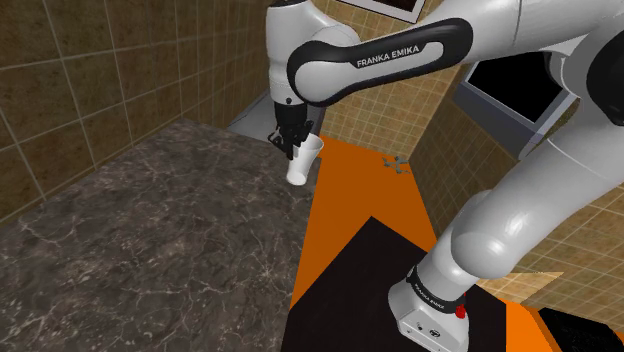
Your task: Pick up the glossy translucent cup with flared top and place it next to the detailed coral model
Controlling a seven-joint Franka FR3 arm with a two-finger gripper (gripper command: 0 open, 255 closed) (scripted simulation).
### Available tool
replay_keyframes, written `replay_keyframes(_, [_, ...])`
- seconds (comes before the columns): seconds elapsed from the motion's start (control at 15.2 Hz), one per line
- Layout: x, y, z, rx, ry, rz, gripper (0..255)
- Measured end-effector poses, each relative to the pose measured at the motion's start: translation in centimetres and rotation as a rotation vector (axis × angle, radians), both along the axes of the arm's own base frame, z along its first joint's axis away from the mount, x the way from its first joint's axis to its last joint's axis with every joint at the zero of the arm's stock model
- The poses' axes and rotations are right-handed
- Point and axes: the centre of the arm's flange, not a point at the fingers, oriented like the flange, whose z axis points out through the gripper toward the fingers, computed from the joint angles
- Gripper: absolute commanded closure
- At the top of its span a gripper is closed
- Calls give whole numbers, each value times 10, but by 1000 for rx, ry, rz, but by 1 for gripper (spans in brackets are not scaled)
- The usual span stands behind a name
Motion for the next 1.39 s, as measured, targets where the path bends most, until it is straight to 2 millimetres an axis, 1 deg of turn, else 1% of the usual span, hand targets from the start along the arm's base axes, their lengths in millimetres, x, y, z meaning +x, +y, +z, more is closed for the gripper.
replay_keyframes(1.39, [0, -1, 109, 0, 0, 0, 255])
